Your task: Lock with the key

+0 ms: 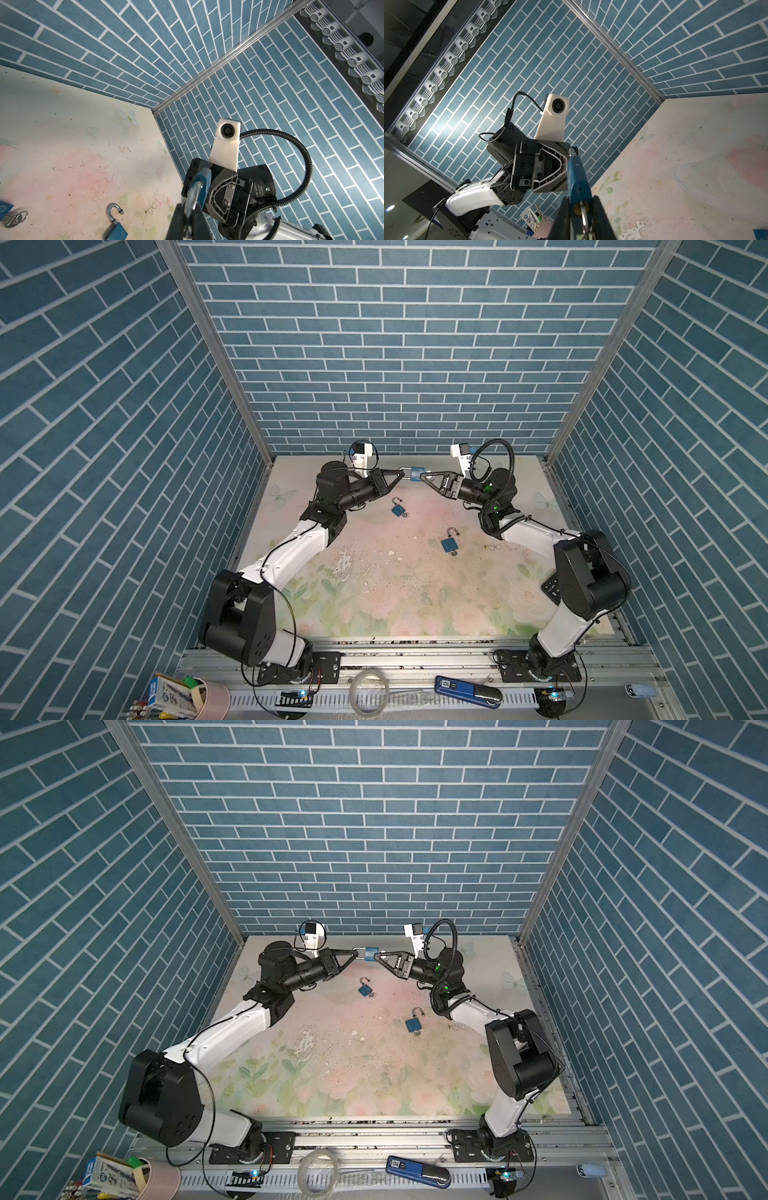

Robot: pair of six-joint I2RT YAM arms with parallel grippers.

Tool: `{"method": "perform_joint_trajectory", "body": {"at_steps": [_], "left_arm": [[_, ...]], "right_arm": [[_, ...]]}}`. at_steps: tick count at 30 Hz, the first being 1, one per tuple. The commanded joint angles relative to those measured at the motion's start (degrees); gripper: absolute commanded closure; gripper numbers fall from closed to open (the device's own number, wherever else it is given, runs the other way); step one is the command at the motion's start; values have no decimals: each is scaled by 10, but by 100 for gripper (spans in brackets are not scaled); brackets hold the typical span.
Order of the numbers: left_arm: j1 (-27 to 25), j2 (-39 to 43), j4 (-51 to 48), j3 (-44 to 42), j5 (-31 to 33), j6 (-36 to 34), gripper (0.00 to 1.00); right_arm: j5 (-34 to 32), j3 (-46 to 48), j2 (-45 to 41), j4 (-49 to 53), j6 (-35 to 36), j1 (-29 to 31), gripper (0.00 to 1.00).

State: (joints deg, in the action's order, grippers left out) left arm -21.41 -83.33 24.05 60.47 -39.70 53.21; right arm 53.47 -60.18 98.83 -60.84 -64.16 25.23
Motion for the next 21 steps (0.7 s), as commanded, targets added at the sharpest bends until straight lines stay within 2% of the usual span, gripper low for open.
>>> {"method": "perform_joint_trajectory", "body": {"at_steps": [1,21], "left_arm": [[-6,-2,-46,5,-1,-34,100],[-45,-47,-13,27,6,-23,100]], "right_arm": [[-18,-38,-1,-83,-35,-5,100],[-14,-38,-1,-50,-17,17,100]]}}
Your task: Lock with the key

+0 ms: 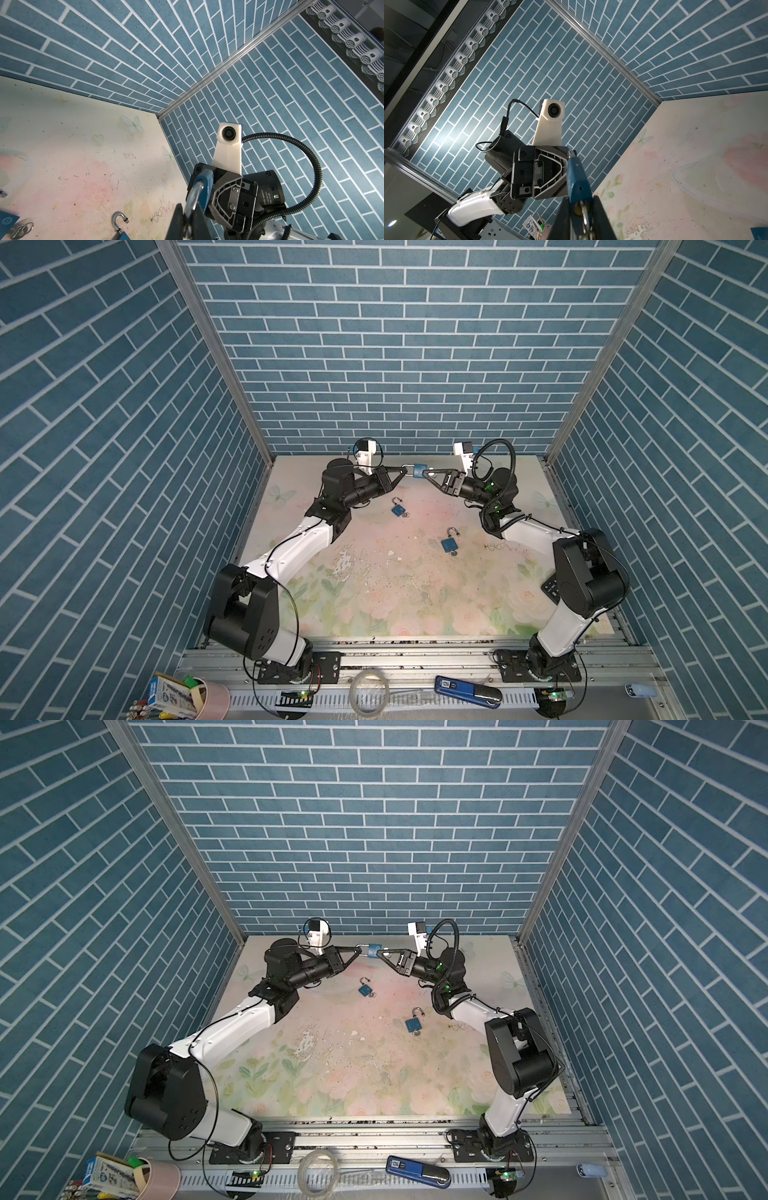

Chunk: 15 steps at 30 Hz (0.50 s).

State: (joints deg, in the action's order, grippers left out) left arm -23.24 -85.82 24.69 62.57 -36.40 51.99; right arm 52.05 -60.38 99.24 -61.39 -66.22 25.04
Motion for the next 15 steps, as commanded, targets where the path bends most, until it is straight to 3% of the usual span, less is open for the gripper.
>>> {"method": "perform_joint_trajectory", "body": {"at_steps": [1,15], "left_arm": [[-28,-24,-15,8,-27,-9,100],[-73,-69,18,38,-33,17,100]], "right_arm": [[3,-36,-6,-43,5,19,100],[29,-60,21,-38,5,37,100]]}}
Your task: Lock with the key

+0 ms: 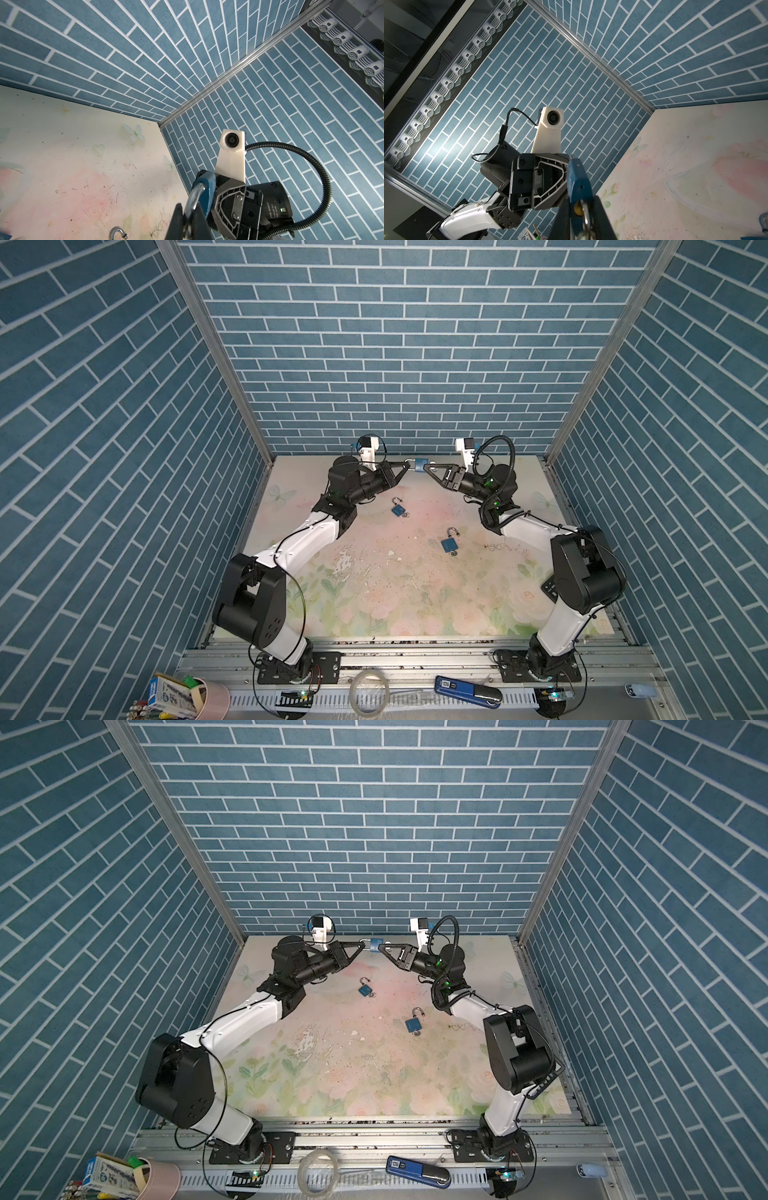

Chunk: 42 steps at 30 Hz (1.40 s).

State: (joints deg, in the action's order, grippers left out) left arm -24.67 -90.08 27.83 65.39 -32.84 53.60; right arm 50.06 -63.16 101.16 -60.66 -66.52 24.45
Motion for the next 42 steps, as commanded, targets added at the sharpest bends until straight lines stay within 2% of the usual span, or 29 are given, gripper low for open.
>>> {"method": "perform_joint_trajectory", "body": {"at_steps": [1,18,38,42], "left_arm": [[-61,-29,-14,13,-69,1,100],[-92,-67,17,44,-79,29,100],[-78,-57,-23,40,-81,12,100],[-78,-66,-11,43,-84,25,96]], "right_arm": [[52,-34,3,-44,7,44,100],[80,-50,26,-52,0,57,100],[88,-55,29,-46,10,53,100],[94,-55,28,-46,10,53,100]]}}
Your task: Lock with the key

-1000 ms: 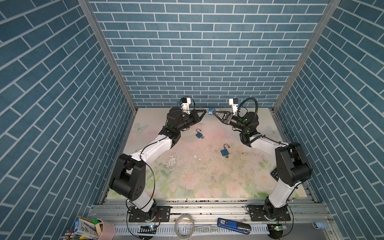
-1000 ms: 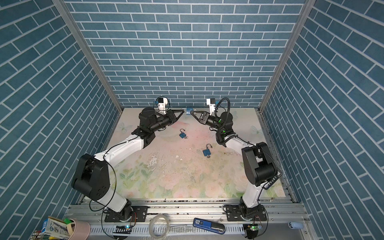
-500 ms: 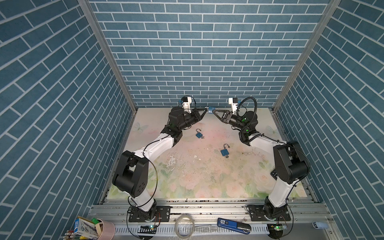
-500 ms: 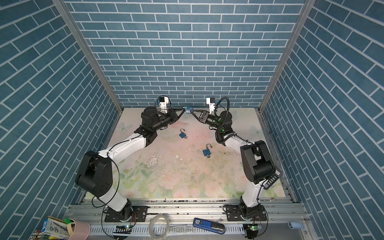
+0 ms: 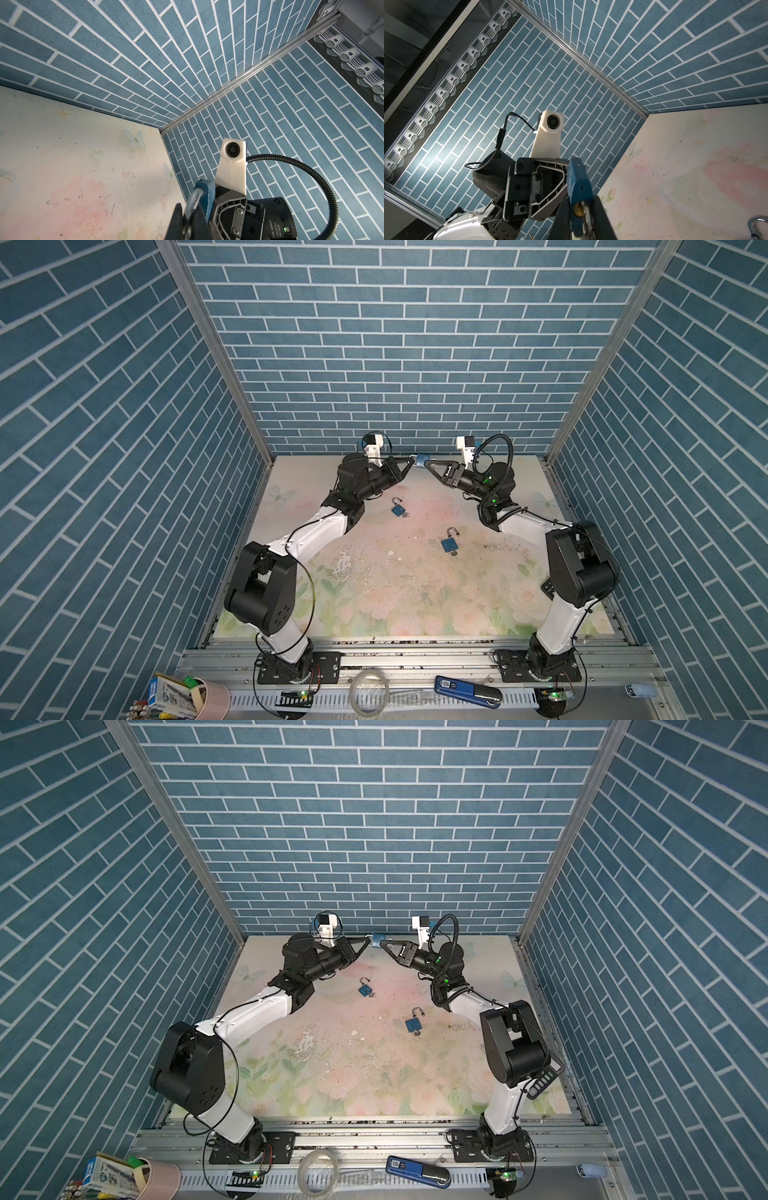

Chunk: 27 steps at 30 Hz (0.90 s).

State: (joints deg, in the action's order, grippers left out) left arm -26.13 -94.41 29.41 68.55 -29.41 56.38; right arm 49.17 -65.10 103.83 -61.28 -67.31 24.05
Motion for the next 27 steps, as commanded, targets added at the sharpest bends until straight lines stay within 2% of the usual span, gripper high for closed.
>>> {"method": "perform_joint_trajectory", "body": {"at_steps": [1,12,16,22,27], "left_arm": [[-63,-25,-22,12,-118,2,94],[-62,-31,-10,11,-107,10,83],[-61,-31,-29,13,-105,0,87],[-61,-29,-39,12,-110,-8,100],[-56,-22,-68,9,-98,-24,100]], "right_arm": [[104,-35,2,-41,18,57,100],[107,-23,-4,-57,12,51,100],[108,-20,0,-79,-4,46,100],[103,-13,0,-92,-10,43,100],[93,-9,-4,-98,-11,36,100]]}}
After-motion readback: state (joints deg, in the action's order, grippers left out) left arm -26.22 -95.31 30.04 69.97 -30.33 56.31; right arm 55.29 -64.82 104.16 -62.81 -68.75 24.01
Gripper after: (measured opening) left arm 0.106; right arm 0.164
